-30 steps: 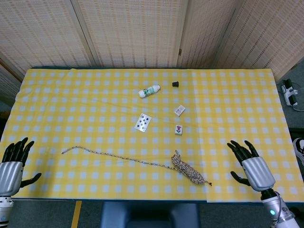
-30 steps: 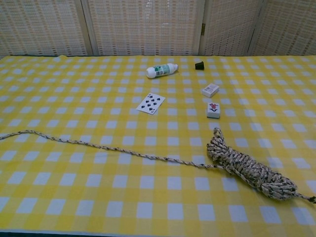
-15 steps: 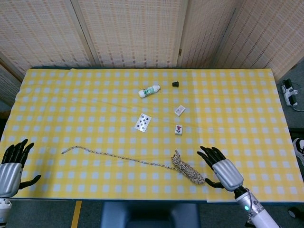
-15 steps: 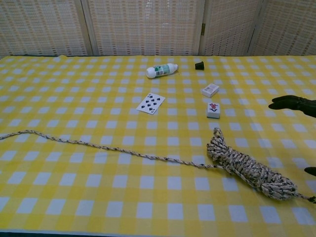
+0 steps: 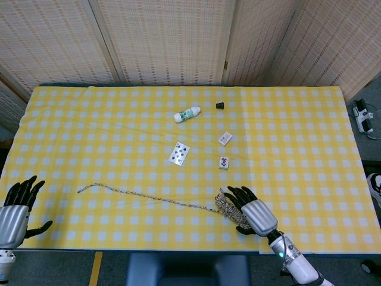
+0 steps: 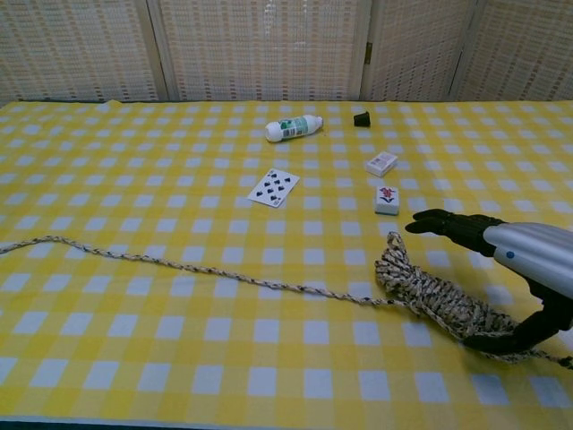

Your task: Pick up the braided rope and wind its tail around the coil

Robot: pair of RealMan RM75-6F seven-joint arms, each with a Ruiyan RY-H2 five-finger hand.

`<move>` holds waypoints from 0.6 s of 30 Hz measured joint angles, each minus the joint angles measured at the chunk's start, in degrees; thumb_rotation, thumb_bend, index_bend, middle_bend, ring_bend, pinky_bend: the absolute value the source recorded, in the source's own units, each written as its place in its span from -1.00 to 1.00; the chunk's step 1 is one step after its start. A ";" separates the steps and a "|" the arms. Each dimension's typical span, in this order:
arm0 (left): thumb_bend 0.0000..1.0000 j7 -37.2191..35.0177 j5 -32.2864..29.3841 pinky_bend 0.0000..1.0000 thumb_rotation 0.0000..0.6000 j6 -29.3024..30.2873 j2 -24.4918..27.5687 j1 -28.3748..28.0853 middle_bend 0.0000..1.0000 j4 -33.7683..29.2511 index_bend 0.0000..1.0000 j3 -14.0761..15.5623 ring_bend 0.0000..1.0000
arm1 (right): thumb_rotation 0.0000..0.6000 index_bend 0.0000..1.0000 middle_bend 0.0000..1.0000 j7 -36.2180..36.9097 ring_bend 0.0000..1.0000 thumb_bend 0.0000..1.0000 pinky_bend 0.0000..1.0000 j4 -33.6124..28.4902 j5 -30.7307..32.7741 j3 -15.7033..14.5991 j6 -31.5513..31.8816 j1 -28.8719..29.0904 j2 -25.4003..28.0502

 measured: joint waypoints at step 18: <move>-0.66 -0.35 -0.35 -1.00 1.00 -1.23 -0.41 -0.46 -0.98 0.66 -0.74 0.03 -0.98 | 1.00 -1.00 -0.98 -4.55 -0.87 -0.54 -1.00 3.38 8.22 3.34 -0.65 1.06 1.75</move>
